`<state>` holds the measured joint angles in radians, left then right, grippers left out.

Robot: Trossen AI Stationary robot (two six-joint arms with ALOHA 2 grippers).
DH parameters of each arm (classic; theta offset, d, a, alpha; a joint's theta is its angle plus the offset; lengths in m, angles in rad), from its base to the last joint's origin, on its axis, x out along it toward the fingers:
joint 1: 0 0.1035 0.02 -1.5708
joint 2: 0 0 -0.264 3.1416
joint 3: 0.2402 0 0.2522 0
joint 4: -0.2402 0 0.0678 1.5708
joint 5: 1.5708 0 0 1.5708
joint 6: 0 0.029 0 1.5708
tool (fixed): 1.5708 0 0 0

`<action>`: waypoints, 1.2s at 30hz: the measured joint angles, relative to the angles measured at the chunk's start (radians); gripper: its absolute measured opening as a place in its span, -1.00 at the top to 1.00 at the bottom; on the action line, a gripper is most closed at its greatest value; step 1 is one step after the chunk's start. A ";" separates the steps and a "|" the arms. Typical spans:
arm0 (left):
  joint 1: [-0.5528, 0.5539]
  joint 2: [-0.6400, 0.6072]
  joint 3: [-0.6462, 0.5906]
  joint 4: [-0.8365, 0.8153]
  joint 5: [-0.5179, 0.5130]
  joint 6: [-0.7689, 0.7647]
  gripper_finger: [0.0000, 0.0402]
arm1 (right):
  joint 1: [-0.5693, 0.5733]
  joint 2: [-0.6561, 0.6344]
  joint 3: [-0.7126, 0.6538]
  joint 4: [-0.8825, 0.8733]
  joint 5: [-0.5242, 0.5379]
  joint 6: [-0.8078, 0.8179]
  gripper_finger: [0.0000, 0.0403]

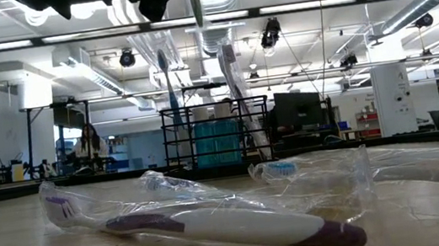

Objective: Pick & Place toothbrushing station
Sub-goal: Put the green toothbrush into the black wire organizer

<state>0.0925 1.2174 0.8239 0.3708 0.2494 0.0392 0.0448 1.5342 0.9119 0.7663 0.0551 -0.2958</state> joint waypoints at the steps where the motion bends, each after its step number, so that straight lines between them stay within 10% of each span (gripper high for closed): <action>1: 0.000 0.005 0.001 -0.002 0.000 0.001 -0.02 | 0.000 0.001 0.000 0.006 0.000 0.000 0.90; 10: -0.002 0.047 0.027 0.013 0.000 0.013 0.08 | -0.002 0.004 0.000 -0.008 -0.002 0.000 0.90; 24: -0.003 0.042 0.027 0.014 0.000 0.082 0.89 | -0.002 0.000 -0.001 -0.001 0.013 0.025 0.87; 36: -0.003 -0.047 0.025 -0.054 0.003 0.125 0.89 | -0.002 -0.090 -0.005 -0.056 0.035 0.083 0.18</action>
<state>0.0895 1.1709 0.8486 0.3172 0.2527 0.1646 0.0429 1.4441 0.9069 0.7106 0.0902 -0.2127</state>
